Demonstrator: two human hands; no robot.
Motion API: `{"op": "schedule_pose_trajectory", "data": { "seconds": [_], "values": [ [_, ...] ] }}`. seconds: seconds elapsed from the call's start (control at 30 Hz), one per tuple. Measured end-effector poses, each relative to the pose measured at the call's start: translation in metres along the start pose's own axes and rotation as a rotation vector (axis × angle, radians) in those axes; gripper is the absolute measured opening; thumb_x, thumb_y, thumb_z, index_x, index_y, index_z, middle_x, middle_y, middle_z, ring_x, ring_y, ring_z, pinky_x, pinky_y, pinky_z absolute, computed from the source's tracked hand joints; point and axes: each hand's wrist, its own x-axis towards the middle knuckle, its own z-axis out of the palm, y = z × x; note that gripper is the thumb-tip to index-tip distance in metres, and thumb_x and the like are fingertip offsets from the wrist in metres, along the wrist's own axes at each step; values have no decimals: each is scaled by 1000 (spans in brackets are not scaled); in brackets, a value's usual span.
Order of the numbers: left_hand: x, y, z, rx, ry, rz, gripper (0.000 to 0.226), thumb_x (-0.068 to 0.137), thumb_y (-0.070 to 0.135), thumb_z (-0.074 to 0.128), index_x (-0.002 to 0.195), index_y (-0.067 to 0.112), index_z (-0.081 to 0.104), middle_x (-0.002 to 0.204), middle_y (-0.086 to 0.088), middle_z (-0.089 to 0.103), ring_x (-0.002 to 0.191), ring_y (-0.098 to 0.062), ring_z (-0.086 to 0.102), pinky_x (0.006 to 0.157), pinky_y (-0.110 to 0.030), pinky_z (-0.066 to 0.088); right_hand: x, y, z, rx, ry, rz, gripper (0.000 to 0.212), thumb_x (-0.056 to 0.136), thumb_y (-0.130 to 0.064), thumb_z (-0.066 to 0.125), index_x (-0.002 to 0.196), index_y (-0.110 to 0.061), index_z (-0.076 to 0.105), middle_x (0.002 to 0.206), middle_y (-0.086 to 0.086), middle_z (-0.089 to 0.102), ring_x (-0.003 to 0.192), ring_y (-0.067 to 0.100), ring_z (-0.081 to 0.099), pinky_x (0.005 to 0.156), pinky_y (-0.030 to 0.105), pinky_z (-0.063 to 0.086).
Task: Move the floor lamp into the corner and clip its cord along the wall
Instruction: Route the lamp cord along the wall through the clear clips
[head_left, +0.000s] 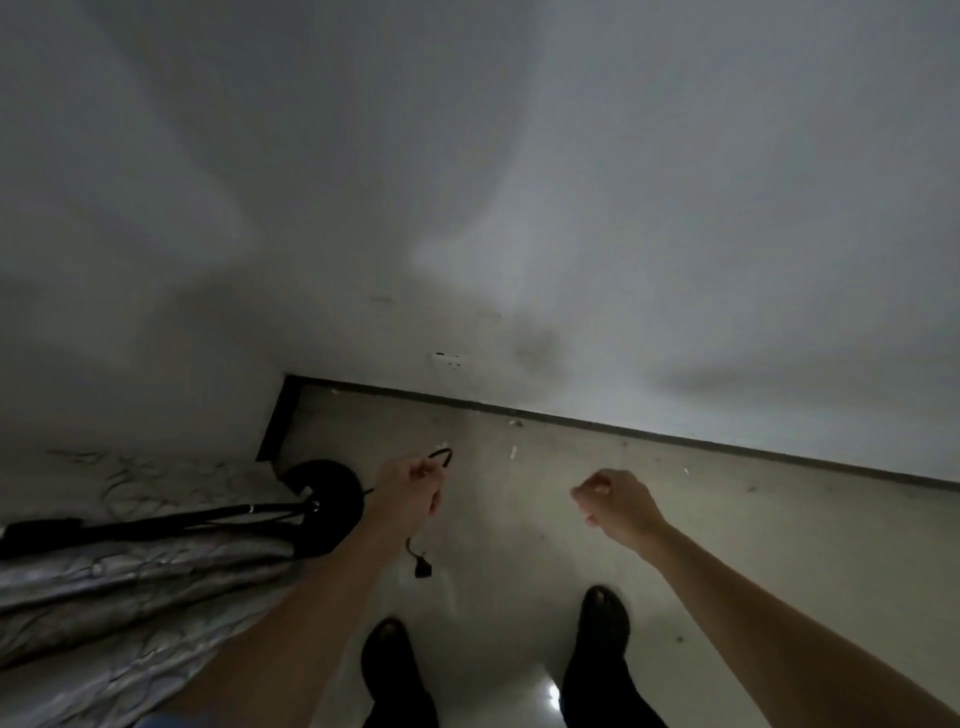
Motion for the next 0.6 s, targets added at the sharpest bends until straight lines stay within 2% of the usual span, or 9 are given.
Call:
{"op": "schedule_pose_trajectory", "data": {
  "seconds": [0.17, 0.27, 0.4, 0.43, 0.53, 0.6],
  "values": [
    [86, -73, 21, 39, -42, 32, 18, 90, -2, 49, 90, 12, 61, 59, -5, 58, 55, -15, 54, 63, -29, 49, 81, 47, 75, -17, 0, -4, 16, 88, -32, 66, 90, -16, 68, 87, 5, 73, 77, 19, 72, 79, 39, 59],
    [137, -115, 34, 75, -63, 99, 21, 92, 0, 48, 94, 16, 60, 63, -5, 61, 60, -16, 56, 67, -30, 49, 137, 75, 107, -44, 11, -25, 17, 90, -33, 63, 94, -16, 65, 88, 3, 71, 76, 16, 70, 73, 31, 55],
    [198, -160, 52, 119, -35, 225, 17, 95, 2, 47, 97, 14, 58, 65, -5, 61, 61, -18, 56, 69, -33, 50, 205, 106, 140, -81, 60, -49, 23, 91, -33, 63, 100, -12, 66, 93, 7, 71, 78, 19, 69, 81, 38, 57],
    [213, -168, 56, 128, -27, 266, 16, 95, 2, 47, 99, 13, 58, 65, -5, 60, 60, -18, 55, 68, -32, 51, 221, 112, 145, -101, 73, -62, 24, 92, -33, 62, 101, -12, 67, 94, 8, 71, 79, 20, 69, 82, 39, 57],
    [253, -184, 69, 172, 8, 406, 16, 95, 3, 49, 103, 11, 61, 67, -4, 59, 59, -13, 54, 53, -11, 48, 268, 122, 152, -145, 121, -120, 25, 92, -33, 62, 100, -11, 68, 94, 10, 72, 80, 22, 69, 80, 39, 56],
    [278, -187, 76, 204, 5, 495, 17, 95, 4, 50, 104, 12, 63, 69, -3, 61, 60, -12, 55, 56, -14, 48, 296, 124, 151, -187, 157, -165, 23, 91, -34, 62, 95, -12, 67, 92, 9, 72, 82, 24, 69, 78, 36, 55]
  ]
}}
